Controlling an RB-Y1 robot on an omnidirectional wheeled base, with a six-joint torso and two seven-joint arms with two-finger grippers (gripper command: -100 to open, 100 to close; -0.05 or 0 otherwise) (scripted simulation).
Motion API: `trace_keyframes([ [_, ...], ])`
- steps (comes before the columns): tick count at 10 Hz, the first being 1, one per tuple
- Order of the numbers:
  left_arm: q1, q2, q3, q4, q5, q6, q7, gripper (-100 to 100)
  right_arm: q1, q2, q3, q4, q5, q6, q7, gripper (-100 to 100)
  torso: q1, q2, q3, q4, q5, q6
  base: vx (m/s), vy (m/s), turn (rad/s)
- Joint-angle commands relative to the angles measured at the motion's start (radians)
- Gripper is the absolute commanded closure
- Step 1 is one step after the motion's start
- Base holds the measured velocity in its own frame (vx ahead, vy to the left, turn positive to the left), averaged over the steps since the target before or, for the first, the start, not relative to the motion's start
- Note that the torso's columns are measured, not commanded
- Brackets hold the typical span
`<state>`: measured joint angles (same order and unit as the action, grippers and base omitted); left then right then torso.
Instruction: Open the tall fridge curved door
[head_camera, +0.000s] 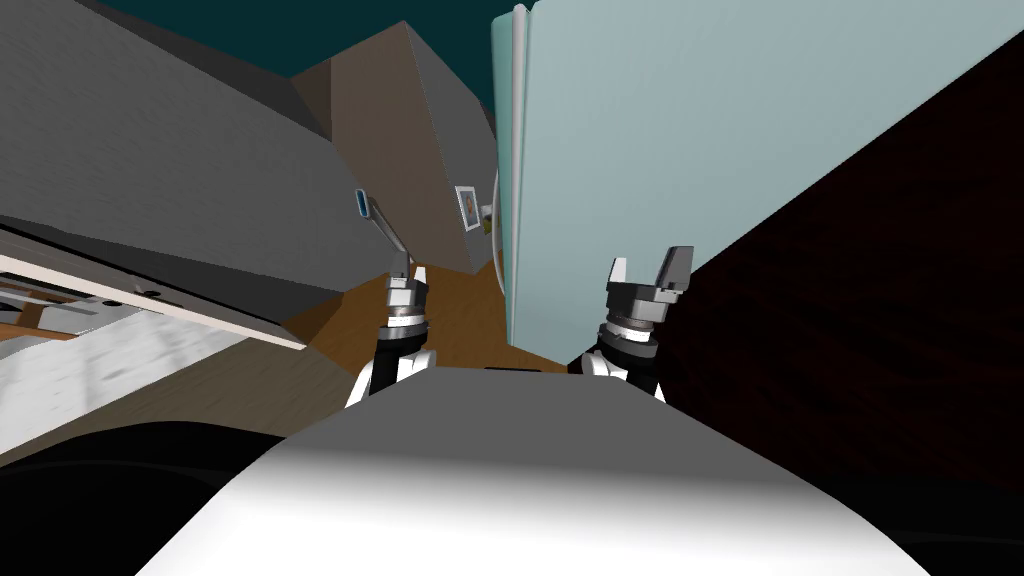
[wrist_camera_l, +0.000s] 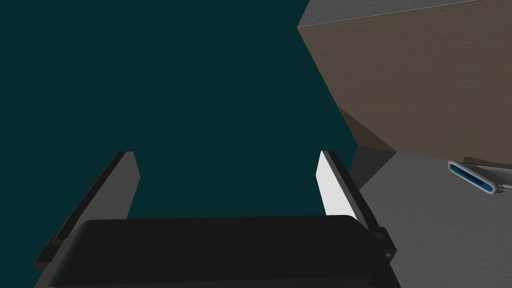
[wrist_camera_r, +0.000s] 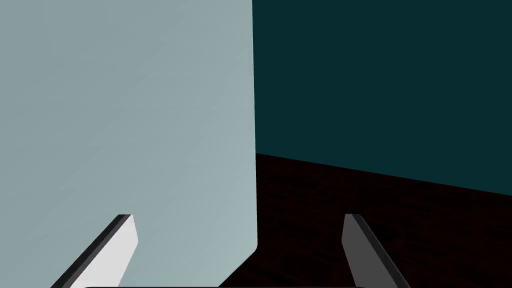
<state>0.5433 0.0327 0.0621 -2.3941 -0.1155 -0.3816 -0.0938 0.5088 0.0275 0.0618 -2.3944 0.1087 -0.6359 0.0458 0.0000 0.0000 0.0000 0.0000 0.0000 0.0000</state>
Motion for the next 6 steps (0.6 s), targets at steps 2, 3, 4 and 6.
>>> trace_keyframes([
  [2, 0.000, 0.000, 0.000, 0.000, 0.000, 0.000, 0.000, 0, 0.000, 0.000, 0.000, 0.000, 0.000, 0.000, 0.000, 0, 0.000, 0.104, -0.209, 0.105, 0.000, 0.000, 0.000, 0.000, 0.000],
  [3, 0.000, 0.000, 0.000, 0.000, 0.000, 0.000, 0.000, 0, 0.000, 0.000, 0.000, 0.000, 0.000, 0.000, 0.000, 0, 0.000, 0.175, -0.351, 0.176, 0.000, 0.000, 0.000, 0.000, 0.000],
  [4, 0.000, 0.000, 0.000, 0.000, 0.000, 0.000, 0.000, 0, 0.000, 0.000, 0.000, 0.000, 0.000, 0.000, 0.000, 0, 0.000, 0.248, -0.497, 0.249, 0.000, 0.000, 0.000, 0.000, 0.000],
  [6, 0.000, 0.000, 0.000, 0.000, 0.000, 0.000, 0.000, 0, 0.000, 0.000, 0.000, 0.000, 0.000, 0.000, 0.000, 0, 0.000, 0.396, -0.792, 0.396, 0.000, 0.000, 0.000, 0.000, 0.000],
])
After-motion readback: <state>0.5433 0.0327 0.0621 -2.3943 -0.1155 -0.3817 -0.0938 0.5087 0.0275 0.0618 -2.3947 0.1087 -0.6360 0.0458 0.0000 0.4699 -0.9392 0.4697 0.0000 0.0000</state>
